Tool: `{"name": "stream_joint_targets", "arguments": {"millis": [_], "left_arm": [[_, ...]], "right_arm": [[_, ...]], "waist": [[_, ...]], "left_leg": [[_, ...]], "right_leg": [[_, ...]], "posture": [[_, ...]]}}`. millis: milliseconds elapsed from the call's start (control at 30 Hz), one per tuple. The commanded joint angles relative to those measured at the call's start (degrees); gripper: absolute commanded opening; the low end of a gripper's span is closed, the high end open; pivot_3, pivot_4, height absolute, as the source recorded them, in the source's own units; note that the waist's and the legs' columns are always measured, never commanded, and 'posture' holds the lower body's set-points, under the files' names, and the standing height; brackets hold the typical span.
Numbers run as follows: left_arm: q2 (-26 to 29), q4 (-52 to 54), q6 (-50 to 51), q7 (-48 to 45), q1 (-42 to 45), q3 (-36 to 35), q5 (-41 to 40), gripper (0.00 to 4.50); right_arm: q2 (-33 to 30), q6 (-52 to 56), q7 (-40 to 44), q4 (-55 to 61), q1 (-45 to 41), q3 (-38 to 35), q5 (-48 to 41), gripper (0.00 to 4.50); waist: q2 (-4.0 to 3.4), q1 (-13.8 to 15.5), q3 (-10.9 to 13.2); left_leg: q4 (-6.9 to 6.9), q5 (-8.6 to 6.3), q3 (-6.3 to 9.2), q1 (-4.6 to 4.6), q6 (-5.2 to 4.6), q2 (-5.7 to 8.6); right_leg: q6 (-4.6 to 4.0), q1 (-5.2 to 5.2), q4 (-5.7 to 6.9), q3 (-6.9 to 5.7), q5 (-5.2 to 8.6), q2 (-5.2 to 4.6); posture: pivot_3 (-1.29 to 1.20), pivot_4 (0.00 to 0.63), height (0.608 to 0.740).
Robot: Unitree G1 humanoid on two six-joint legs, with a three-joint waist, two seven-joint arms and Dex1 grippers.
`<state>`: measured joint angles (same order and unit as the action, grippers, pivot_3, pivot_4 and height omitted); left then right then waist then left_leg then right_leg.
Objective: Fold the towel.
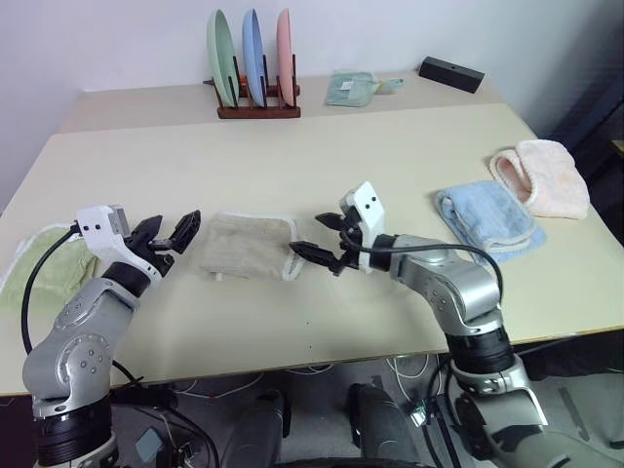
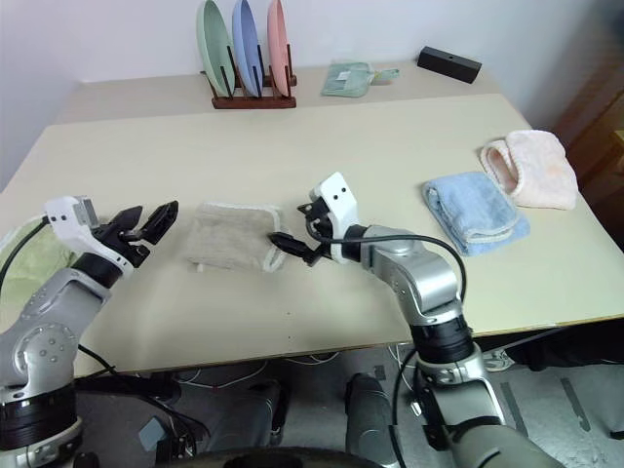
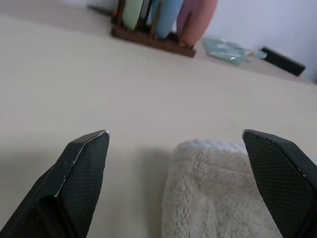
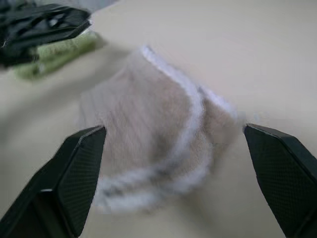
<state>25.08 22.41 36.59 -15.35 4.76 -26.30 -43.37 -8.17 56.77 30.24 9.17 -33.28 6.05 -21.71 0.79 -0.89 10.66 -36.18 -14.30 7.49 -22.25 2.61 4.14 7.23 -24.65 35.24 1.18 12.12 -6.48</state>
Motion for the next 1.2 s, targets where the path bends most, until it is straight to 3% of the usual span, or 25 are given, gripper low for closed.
{"name": "stream_joint_targets", "arguments": {"millis": [33, 167, 333, 433, 667, 700, 867, 1033, 1200], "left_arm": [[2.78, 4.2, -2.61, -3.62, -2.4, -2.17, -0.13, 4.39], [5.72, 6.96, -4.69, -7.27, -6.03, -0.2, 2.5, 4.39], [5.47, 8.21, -5.52, -7.2, -6.88, 1.31, 3.71, 4.39], [4.95, 8.41, -5.78, -6.87, -7.03, 2.08, 4.17, 4.5], [4.28, 8.84, -5.84, -7.05, -7.46, 3.32, 4.84, 4.5], [4.17, 8.78, -5.82, -7.09, -7.32, 3.5, 4.87, 4.5], [3.63, 8.36, -6.04, -7.22, -6.56, 4.94, 5.25, 4.5], [1.87, 6.34, -6.1, -8.09, -3.66, 9.07, 5.89, 4.5], [0.36, 2.86, -6.74, -10.24, 0.32, 14.19, 7.44, 4.5]], "right_arm": [[2.8, 3.1, -3.47, -3.45, -2.15, -1.46, -1.06, 4.5], [5.15, 3.56, -4.77, -8.33, -3.05, -0.15, -0.27, 4.5], [7.74, 2.18, -5.31, -13.05, -4.04, 1.48, 0.37, 4.5], [9.2, 1.58, -5.27, -14.24, -4.81, 0.46, -0.42, 3.71], [10.27, 2.3, -5.54, -13.65, -5.8, -2.99, -2.59, 0.16], [10.27, 2.46, -5.84, -12.98, -5.84, -4.15, -3.25, 0.03], [8.38, 3.9, -8.43, -5.93, -6.95, -13.67, -8.73, 0.03], [-4.2, 3.25, -15.9, -2.92, -12.53, -31.91, -11.84, 0.03], [-13.18, 5.49, -21.93, -2.19, -11.86, -40.88, -11.88, 0.03]], "waist": [[0.0, 0.14, 0.0], [-0.01, 0.09, 0.0], [-0.02, -0.23, 0.01], [-0.02, -0.29, 0.01], [-0.02, -0.24, 0.01], [-0.02, -0.24, 0.01], [-0.04, -0.1, 0.02], [-0.07, 0.7, 0.04], [-0.07, 0.29, 0.03]], "left_leg": [[0.0, 0.0, 0.0, -0.02, 0.0, 0.01], [0.0, 0.0, -0.02, -0.02, 0.0, 0.02], [0.02, 0.0, -0.01, -0.01, 0.0, -0.01], [0.03, 0.0, -0.01, 0.0, 0.0, -0.01], [0.03, 0.0, -0.01, 0.0, 0.0, -0.01], [0.03, 0.0, -0.01, 0.0, 0.0, 0.0], [0.02, 0.0, -0.01, -0.02, 0.0, 0.0], [-0.02, 0.0, 0.01, -0.07, -0.01, 0.04], [0.07, -0.02, -0.05, -0.05, -0.04, 0.01]], "right_leg": [[0.0, 0.0, -0.01, 0.0, 0.0, 0.0], [0.0, 0.0, -0.01, -0.01, 0.0, -0.01], [0.0, -0.01, 0.0, -0.02, 0.0, 0.02], [0.0, -0.01, 0.01, -0.02, 0.0, 0.03], [0.0, -0.02, 0.0, -0.02, 0.0, 0.03], [0.0, -0.02, 0.0, -0.02, 0.0, 0.03], [0.0, -0.02, 0.0, -0.01, 0.0, 0.03], [0.01, 0.01, -0.04, -0.03, 0.0, 0.0], [0.01, 0.02, -0.1, -0.06, 0.01, 0.0]], "posture": [[0.0, 0.15, 0.736], [0.0, 0.15, 0.736], [0.0, 0.15, 0.736], [0.0, 0.15, 0.736], [0.0, 0.15, 0.736], [0.0, 0.15, 0.736], [0.0, 0.15, 0.736], [0.0, 0.15, 0.736], [0.0, 0.15, 0.736]]}}
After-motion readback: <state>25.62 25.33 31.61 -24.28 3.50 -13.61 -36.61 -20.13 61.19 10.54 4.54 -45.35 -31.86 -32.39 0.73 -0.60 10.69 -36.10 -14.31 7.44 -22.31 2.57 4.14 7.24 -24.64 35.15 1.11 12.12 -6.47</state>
